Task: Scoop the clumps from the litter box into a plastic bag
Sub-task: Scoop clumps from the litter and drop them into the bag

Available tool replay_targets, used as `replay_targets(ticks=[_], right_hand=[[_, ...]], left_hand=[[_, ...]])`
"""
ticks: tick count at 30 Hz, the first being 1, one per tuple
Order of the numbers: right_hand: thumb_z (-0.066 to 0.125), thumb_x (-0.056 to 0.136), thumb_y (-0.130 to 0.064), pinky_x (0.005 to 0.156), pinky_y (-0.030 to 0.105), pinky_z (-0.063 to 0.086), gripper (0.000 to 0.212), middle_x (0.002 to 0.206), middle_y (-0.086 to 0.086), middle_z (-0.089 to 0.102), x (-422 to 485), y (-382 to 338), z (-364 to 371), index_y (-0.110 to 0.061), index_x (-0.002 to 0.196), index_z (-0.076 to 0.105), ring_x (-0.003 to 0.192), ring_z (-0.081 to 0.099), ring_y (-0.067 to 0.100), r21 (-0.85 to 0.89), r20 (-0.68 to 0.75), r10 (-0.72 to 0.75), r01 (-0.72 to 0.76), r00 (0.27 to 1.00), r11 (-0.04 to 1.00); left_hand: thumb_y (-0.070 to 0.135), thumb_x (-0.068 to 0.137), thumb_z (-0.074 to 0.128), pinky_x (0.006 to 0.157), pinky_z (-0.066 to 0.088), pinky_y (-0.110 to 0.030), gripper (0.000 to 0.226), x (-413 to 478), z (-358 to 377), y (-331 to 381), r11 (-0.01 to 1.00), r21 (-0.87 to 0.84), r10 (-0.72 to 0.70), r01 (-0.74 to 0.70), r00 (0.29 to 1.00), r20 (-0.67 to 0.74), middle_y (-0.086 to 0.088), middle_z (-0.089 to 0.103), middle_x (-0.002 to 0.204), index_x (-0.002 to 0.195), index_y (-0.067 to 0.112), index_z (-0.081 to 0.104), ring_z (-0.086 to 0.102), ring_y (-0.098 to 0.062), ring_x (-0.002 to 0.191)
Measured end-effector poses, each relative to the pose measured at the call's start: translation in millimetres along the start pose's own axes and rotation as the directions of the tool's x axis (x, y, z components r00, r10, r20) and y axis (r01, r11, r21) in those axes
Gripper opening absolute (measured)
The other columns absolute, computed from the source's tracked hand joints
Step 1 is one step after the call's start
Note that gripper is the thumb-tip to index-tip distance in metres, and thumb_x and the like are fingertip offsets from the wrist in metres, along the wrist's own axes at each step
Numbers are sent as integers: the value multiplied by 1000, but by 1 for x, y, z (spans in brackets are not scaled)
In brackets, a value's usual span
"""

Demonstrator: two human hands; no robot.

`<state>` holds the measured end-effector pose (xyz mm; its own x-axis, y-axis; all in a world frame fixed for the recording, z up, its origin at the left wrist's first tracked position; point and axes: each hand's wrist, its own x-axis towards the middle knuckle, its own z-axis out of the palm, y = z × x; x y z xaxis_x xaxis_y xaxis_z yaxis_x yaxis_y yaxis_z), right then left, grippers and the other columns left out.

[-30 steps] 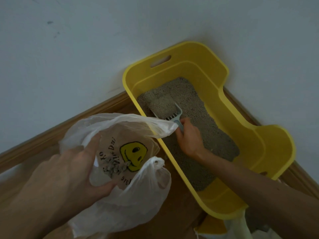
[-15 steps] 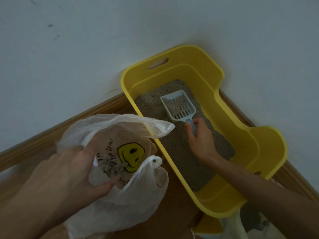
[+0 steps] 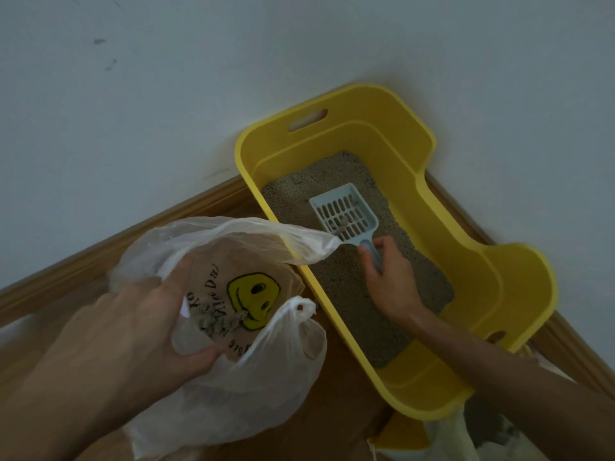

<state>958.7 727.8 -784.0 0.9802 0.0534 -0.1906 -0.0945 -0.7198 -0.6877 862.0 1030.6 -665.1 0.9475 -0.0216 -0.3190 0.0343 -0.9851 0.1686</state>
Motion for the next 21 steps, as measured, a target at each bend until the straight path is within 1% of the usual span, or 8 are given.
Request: replay_targets(ticks=[2,6,9,12,14,17,18,21], right_hand=[[44,101,-31,38,15,35,17,71,-1,58,0,-1,0,-17,109,48,46,49,5,-15,21,-21,21,1000,1000],[44,101,-31,37,15,34,14,68,-2,57,-1,-5,-1,-18,107,47,44,49,2,9,8,-27,27,1000,1000],[45,101,-31,37,15,35,16,71,-1,58,0,-10,-4,-16,108,48,46,51,1,36,-2,-32,32,1000,999],[45,100,-33,41,23,40,19,74,-1,58,1,-16,-14,-16,109,48,50,51,7,46,-38,-46,48,998,998],[45,100,-33,43,28,42,19,74,-2,57,0,-20,-20,-16,109,48,52,52,11,40,-36,-64,65,997,997],[45,100,-32,43,37,46,17,75,1,59,-4,-26,-28,-17,108,49,53,55,21,89,-32,-49,52,998,995],[46,100,-31,43,37,47,17,75,2,59,-6,-27,-30,-17,107,49,53,55,21,82,-22,-47,49,999,995],[47,99,-32,43,32,45,16,77,4,62,-15,-28,-40,-18,106,51,51,52,12,109,8,-24,23,1000,994]], left_hand=[[89,46,40,48,53,-34,111,0,0,0,1000,-10,7,-7,1000,-1,17,52,64,141,39,12,60,-18,57],[88,47,43,43,51,-32,110,0,1,-2,1000,2,23,-23,999,-35,17,51,61,140,34,20,58,-18,51],[88,47,42,44,51,-33,106,-2,2,-2,1000,-2,22,-22,999,-31,17,49,61,137,38,17,58,-18,52],[91,45,37,51,53,-36,110,-1,3,-2,1000,-15,27,-27,1000,4,16,48,66,138,43,2,60,-19,62],[90,44,35,55,54,-38,106,-1,4,0,998,-59,33,-33,999,-6,13,49,68,132,49,-8,59,-20,65],[89,44,33,57,54,-38,103,-1,3,2,996,-79,30,-29,1000,8,12,51,70,131,48,-5,58,-19,66],[90,44,34,56,54,-38,104,-1,2,2,996,-79,37,-36,999,6,11,52,69,132,47,-3,58,-20,66],[93,42,29,57,54,-37,110,0,5,1,998,-42,40,-40,999,-1,11,52,72,134,43,-4,59,-18,69]])
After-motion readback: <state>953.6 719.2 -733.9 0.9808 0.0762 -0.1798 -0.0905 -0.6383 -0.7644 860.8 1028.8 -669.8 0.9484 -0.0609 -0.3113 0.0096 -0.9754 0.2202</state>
